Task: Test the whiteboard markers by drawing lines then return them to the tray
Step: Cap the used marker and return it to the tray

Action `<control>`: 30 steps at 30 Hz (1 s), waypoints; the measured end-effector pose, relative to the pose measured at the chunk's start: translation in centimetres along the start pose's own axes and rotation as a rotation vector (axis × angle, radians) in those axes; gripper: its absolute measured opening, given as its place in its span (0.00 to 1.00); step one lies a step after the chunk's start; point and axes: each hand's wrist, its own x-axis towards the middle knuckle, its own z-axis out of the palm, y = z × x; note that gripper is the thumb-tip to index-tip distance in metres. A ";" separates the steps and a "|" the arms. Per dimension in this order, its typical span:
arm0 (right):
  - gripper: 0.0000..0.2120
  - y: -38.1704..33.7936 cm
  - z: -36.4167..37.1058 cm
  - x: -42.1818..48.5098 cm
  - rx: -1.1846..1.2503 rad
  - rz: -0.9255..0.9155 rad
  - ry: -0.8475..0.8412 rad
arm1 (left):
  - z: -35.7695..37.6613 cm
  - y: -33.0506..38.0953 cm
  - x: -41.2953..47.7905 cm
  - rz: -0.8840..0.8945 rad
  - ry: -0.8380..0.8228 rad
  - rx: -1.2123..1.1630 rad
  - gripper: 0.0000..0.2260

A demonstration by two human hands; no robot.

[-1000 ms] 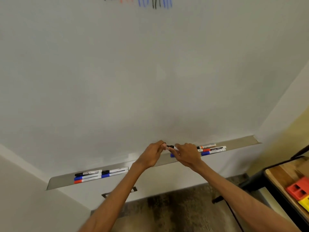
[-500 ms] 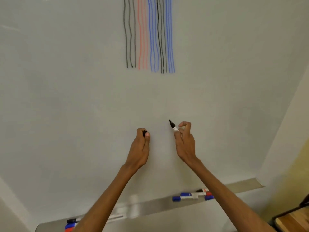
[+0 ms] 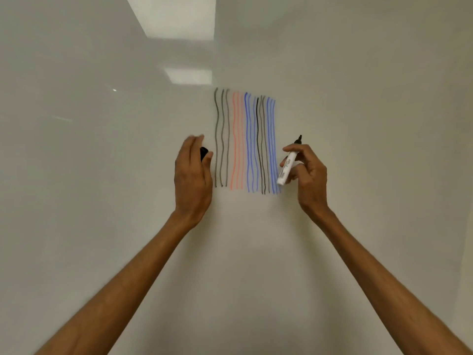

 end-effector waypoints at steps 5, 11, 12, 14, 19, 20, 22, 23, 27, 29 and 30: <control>0.11 -1.9 1.0 4.2 0.105 -0.126 0.016 | 0.7 -1.3 6.1 0.076 0.015 0.079 0.24; 0.14 -2.3 2.1 8.8 0.413 0.017 0.207 | 2.5 -2.1 8.7 0.153 0.054 0.329 0.25; 0.13 -2.1 2.1 9.4 0.446 0.014 0.214 | 2.7 -2.1 8.6 0.154 0.070 0.355 0.25; 0.10 -1.6 2.4 10.1 0.492 0.001 0.217 | 2.9 -2.3 8.4 0.161 0.090 0.380 0.25; 0.05 0.3 3.7 9.9 0.491 -0.060 0.216 | 2.9 -2.4 8.2 0.186 0.110 0.411 0.25; 0.04 0.5 3.8 9.8 0.471 -0.079 0.236 | 3.0 -2.4 8.1 0.189 0.113 0.414 0.25; 0.03 0.8 4.1 9.6 0.413 -0.113 0.275 | 3.0 -2.4 8.1 0.194 0.120 0.419 0.25; 0.03 0.9 4.2 9.5 0.386 -0.122 0.287 | 3.0 -2.4 8.1 0.193 0.121 0.422 0.25; 0.04 0.9 4.6 9.7 0.362 -0.094 0.312 | 3.0 -2.5 8.2 0.187 0.121 0.421 0.25; 0.04 0.8 4.6 9.9 0.346 -0.080 0.309 | 3.0 -2.4 8.2 0.191 0.125 0.426 0.25; 0.04 0.8 4.6 9.9 0.340 -0.075 0.308 | 3.0 -2.5 8.2 0.192 0.126 0.428 0.25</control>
